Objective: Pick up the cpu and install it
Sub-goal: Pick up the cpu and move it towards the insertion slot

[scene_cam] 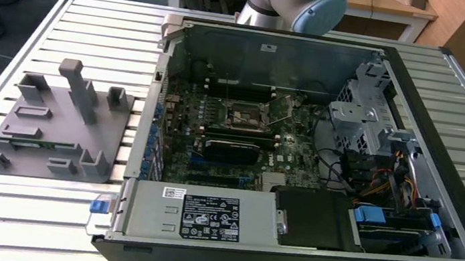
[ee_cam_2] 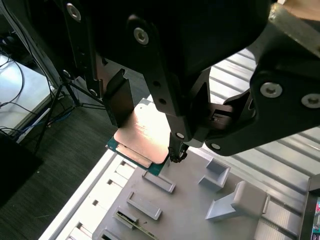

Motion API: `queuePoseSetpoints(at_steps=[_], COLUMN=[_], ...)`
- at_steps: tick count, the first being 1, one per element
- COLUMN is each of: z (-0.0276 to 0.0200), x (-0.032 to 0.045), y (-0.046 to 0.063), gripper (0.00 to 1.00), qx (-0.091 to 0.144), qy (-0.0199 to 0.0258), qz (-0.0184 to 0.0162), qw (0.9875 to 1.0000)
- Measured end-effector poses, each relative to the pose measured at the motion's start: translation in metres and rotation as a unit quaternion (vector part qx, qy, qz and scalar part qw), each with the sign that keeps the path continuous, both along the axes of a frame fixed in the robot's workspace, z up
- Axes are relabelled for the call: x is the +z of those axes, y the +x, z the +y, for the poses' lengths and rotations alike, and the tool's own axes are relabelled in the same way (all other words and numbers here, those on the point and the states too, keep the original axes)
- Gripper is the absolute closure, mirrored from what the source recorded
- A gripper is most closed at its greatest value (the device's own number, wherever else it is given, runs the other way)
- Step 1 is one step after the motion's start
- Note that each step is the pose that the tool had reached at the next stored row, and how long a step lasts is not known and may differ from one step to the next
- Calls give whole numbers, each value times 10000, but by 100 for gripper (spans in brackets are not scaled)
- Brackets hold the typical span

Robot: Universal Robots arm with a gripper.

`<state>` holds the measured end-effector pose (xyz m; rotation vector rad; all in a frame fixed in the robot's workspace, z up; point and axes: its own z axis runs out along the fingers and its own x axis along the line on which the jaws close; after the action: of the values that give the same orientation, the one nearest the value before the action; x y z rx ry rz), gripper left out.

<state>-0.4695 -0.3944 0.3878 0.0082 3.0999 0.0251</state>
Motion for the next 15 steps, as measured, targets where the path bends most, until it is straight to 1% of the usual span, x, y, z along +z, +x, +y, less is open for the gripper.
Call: queuePoseSetpoints(at_steps=[8,15], z=[3,4], x=[123,245], y=[-1,-1], gripper=[47,47], qx=[0,0], qy=[0,0], qz=[-16,-24], qw=[10000,10000])
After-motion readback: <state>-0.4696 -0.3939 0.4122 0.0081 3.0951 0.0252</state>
